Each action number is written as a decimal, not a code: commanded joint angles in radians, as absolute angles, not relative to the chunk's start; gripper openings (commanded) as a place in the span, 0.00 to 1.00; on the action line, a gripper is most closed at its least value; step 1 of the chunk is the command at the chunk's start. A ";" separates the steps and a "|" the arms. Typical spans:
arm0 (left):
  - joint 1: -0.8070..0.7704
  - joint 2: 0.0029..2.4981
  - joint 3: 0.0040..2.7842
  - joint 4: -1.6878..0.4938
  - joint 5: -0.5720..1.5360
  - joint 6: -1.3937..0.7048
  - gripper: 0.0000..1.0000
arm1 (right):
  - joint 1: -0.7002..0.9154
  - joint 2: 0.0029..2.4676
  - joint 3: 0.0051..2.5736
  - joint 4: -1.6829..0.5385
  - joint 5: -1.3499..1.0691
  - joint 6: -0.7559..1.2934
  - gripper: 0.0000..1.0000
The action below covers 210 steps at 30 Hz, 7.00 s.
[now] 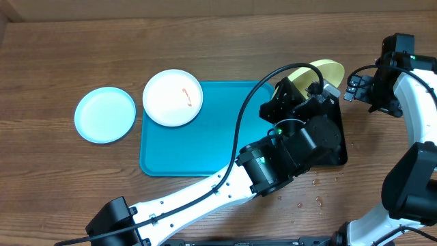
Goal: Clean dirty plates on tray and stack at the side
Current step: 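Tilt the yellow plate over the black tray with the left gripper, then carry the yellow plate left and lower it onto the pale blue plate, then open the left gripper and release the yellow plate on the stack, then reach the left gripper to the white plate rim and grasp it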
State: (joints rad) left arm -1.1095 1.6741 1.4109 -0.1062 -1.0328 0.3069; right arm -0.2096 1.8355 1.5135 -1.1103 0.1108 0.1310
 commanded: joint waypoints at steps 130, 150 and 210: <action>0.199 1.682 1.317 -0.653 0.155 -0.317 0.40 | -0.213 1.826 1.525 -1.105 0.111 0.134 1.00; 0.103 1.895 1.316 -0.590 0.025 -0.291 0.37 | -0.213 1.825 1.525 -1.105 0.111 0.134 1.00; -0.151 1.937 1.356 -0.979 0.199 -0.298 0.04 | -0.213 1.826 1.525 -1.037 0.111 0.134 1.00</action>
